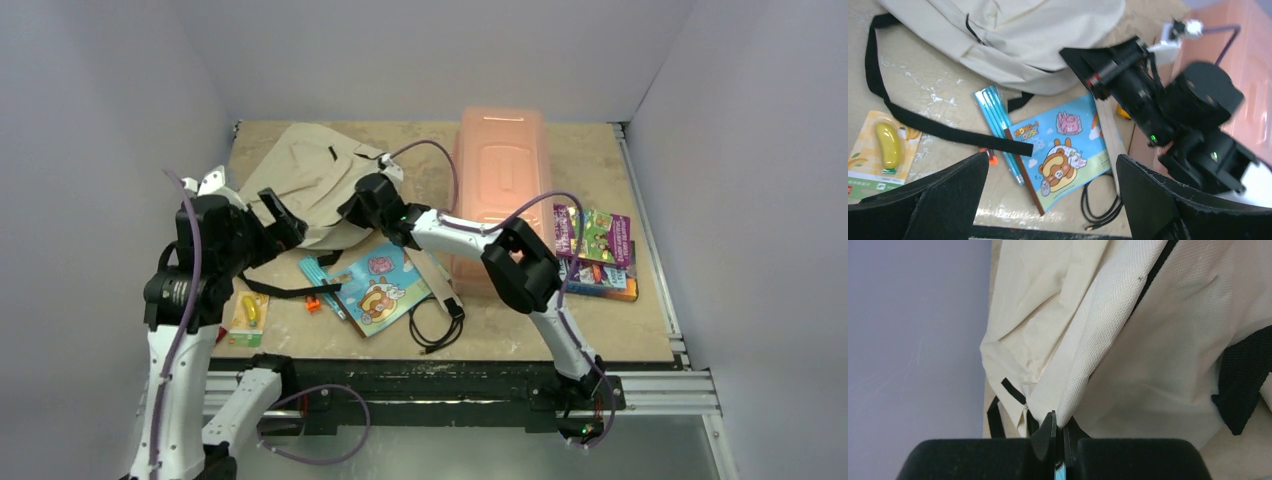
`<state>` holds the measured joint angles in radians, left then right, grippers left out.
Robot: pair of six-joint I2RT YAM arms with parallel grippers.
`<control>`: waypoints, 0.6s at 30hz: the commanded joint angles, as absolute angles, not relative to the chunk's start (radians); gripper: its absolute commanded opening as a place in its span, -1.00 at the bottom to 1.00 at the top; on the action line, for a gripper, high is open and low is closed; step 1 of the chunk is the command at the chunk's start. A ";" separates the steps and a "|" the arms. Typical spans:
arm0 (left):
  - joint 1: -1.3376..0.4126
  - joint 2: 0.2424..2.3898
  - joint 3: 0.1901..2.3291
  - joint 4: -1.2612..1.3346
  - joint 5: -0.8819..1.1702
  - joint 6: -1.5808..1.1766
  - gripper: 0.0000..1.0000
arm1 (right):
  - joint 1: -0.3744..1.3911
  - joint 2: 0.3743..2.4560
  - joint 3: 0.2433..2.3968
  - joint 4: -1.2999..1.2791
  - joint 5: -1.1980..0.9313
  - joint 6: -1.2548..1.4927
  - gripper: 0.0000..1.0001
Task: Pack the student bag
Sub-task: Pick up the student bag at the center of the board.
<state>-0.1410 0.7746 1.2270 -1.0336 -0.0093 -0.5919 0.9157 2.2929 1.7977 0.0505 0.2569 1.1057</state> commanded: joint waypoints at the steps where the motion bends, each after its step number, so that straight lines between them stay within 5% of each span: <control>1: 0.088 0.881 1.221 -0.892 0.192 -0.651 1.00 | 0.860 2.103 1.693 0.250 0.074 0.997 -1.00; 8: 0.463 1.234 0.990 -0.544 0.660 -0.914 0.88 | 0.817 2.075 1.625 0.354 -0.055 0.966 -1.00; 18: 0.561 1.416 1.013 -0.607 0.570 -1.017 0.80 | 0.813 2.060 1.608 0.380 -0.073 0.937 -1.00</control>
<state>0.5072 1.4338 1.0168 -0.6521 0.5407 -0.9009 0.8227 2.1197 1.6108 0.2729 -0.0402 0.9600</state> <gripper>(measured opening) 0.924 0.029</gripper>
